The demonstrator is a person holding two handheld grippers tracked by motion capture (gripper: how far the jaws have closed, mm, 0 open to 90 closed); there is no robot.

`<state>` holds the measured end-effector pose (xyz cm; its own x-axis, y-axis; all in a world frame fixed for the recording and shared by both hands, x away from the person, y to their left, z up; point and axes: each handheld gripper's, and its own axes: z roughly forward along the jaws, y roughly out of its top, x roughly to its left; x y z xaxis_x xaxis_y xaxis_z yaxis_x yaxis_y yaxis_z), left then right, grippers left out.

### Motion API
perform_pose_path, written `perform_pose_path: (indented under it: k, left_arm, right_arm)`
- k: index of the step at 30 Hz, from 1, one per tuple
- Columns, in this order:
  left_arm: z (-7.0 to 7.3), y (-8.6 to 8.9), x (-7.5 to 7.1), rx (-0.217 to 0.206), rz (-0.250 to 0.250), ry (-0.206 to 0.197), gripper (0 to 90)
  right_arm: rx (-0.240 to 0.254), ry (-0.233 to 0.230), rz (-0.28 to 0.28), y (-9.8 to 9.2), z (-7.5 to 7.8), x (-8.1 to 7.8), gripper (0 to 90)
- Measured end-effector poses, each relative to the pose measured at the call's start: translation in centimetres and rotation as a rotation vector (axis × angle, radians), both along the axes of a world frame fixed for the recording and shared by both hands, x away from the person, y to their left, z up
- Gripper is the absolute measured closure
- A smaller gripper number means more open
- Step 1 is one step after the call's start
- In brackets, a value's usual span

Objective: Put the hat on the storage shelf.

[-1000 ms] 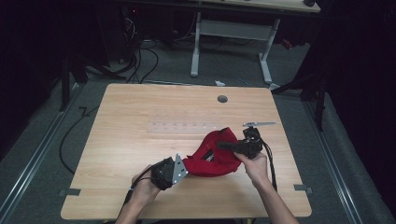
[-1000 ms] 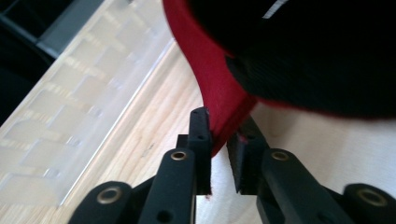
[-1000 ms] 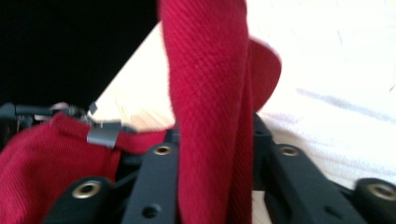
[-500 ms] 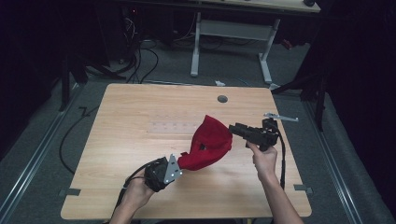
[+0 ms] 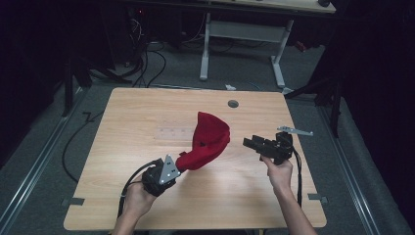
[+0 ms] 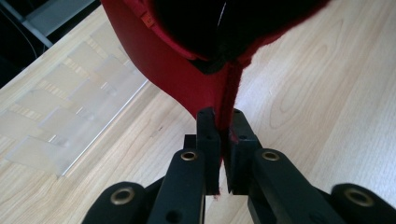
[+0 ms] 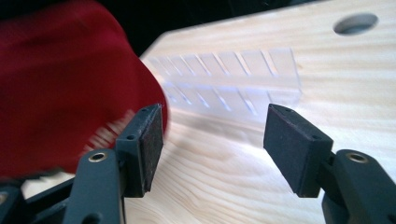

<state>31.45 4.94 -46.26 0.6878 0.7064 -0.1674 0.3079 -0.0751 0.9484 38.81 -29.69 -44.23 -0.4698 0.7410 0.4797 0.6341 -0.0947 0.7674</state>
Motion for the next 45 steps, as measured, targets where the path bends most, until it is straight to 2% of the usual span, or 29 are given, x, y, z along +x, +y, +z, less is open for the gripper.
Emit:
perform_pose_path:
  k: [2, 7, 10, 14, 15, 18, 21, 25, 29, 33, 37, 39, 45]
  left_arm:
    - [0.1, 0.2, 0.3, -0.01, 0.012, 0.006, 86.2]
    - [0.6, 0.5, 1.0, -0.069, 0.043, 0.027, 86.2]
    - [0.6, 0.6, 1.5, -0.086, 0.054, 0.034, 86.2]
    - [0.7, 0.7, 2.1, -0.112, 0.061, 0.045, 86.2]
    - [0.7, 0.8, 2.3, -0.115, 0.064, 0.043, 86.2]
    - [1.0, 1.0, 2.6, -0.158, 0.07, 0.06, 86.2]
    - [1.3, 1.4, 2.9, -0.181, 0.071, 0.069, 86.1]
    - [1.8, 1.8, 3.2, -0.239, 0.068, 0.081, 86.1]
    - [2.1, 1.5, 3.2, -0.248, 0.061, 0.073, 86.1]
    - [2.3, 1.6, 2.9, -0.262, 0.055, 0.077, 86.2]
    - [3.1, 1.9, 3.0, -0.289, 0.057, 0.08, 86.2]
    - [3.7, 2.0, 3.1, -0.318, 0.06, 0.077, 86.2]
    - [5.3, 2.9, 3.7, -0.37, 0.082, 0.05, 86.2]
  right_arm:
    - [-0.061, 0.019, -0.004, 0.3, -1.0, 0.0, 37.5]
    - [-0.171, 0.025, -0.023, 0.7, -3.5, -0.2, 37.3]
    - [-0.235, 0.019, -0.031, 0.8, -4.7, -0.2, 36.6]
    - [-0.321, 0.025, -0.054, 0.9, -5.8, -0.2, 36.1]
    - [-0.345, 0.014, -0.06, 0.9, -6.1, -0.2, 36.1]
    - [-0.387, 0.018, -0.079, 0.9, -6.8, -0.5, 36.5]
    - [-0.43, 0.035, -0.081, 0.9, -7.6, -0.5, 36.5]
    - [-0.501, 0.0, -0.098, 1.3, -8.2, -0.9, 36.8]
    - [-0.522, -0.008, -0.112, 1.4, -8.5, -0.9, 36.8]
    - [-0.573, -0.016, -0.113, 1.7, -8.9, -0.8, 37.0]
    - [-0.573, -0.013, -0.121, 1.6, -8.9, -0.8, 36.7]
    - [-0.574, -0.014, -0.122, 1.6, -8.9, -0.8, 36.7]
    - [-0.573, -0.013, -0.122, 1.6, -8.9, -0.8, 36.7]
